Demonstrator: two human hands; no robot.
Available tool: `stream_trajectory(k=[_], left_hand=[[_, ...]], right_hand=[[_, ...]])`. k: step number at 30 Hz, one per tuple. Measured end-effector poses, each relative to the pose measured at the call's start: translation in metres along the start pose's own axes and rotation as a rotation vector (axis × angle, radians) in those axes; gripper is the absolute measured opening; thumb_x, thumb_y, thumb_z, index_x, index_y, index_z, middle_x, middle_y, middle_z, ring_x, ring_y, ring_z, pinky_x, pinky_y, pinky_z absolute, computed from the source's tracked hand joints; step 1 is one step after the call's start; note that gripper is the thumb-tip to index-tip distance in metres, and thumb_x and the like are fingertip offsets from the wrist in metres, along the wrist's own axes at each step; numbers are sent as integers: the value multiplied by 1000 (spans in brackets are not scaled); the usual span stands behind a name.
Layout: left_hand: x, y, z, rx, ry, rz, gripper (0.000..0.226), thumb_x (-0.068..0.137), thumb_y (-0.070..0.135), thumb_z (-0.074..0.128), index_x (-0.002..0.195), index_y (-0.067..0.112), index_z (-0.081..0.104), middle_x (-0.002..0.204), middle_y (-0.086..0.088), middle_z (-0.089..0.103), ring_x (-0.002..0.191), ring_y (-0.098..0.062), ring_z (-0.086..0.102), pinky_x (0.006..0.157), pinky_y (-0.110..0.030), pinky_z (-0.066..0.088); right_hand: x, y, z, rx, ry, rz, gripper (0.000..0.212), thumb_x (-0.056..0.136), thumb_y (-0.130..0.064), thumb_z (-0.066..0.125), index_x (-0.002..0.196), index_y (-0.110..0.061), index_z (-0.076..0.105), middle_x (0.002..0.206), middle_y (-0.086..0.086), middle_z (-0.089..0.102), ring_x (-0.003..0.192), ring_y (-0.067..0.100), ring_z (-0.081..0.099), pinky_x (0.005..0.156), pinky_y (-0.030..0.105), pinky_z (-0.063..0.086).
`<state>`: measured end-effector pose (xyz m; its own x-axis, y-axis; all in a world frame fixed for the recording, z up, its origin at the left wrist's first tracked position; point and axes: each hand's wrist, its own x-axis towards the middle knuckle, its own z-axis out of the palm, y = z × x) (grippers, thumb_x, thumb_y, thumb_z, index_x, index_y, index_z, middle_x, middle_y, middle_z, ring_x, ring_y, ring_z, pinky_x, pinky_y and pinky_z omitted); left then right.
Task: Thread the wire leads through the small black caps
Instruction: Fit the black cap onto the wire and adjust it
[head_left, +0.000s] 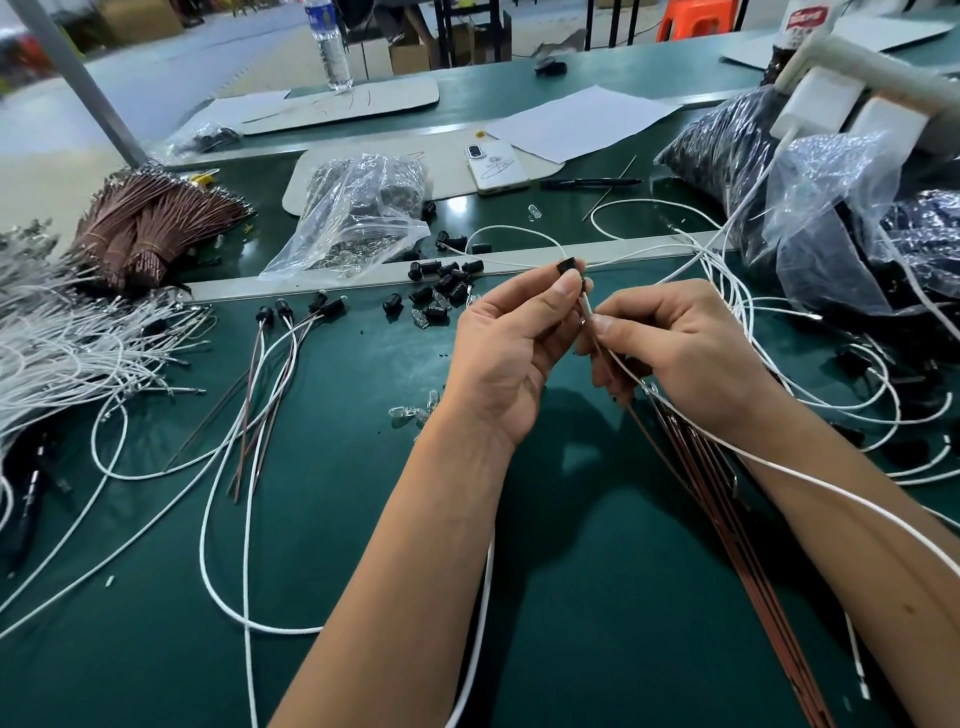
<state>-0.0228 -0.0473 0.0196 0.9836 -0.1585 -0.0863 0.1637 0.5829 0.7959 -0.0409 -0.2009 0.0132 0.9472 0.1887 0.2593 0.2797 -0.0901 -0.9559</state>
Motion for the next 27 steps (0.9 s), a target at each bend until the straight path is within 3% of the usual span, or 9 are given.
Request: stream_trajectory(k=[13,18,22,25,27], left_hand=[[0,0,0,-1,27,6,10,87,-3,67,95,1,73,82,-9,74,68,-12,67,69,-20,57],[-1,1,-1,3,26,21,12,87,-5,66,96,0,72,80,-8,74,67,-11,68,65,-19,56],[-1,1,-2,120,0,110,14,86,-4,69,97,2,74,85,-11,73,68,-12,66,66,-21,55],[-1,1,-3,196,-22,172,13,85,-3,71,95,3,75,85,-13,73,69,-18,66,74,-31,57],[-1,2,-5,218,-30,213,15,84,-4,72,93,6,76,86,-11,74,75,-18,67,77,-29,57]], right_hand=[[0,0,-4,-38,-19,-2,24,100,2,58,79,9,68,57,16,62,48,30,54,48,34,47],[2,3,-6,-74,-28,-1,24,100,1,60,78,5,69,57,15,62,49,26,55,50,31,49],[2,8,-7,-26,-22,18,22,101,-6,61,84,3,71,65,16,66,57,30,58,51,32,51],[3,9,-4,98,-19,78,22,94,-20,61,91,-1,73,78,22,69,68,26,63,57,31,54],[4,10,-3,166,2,85,21,90,-22,66,94,-2,73,79,19,70,71,24,66,62,33,57]])
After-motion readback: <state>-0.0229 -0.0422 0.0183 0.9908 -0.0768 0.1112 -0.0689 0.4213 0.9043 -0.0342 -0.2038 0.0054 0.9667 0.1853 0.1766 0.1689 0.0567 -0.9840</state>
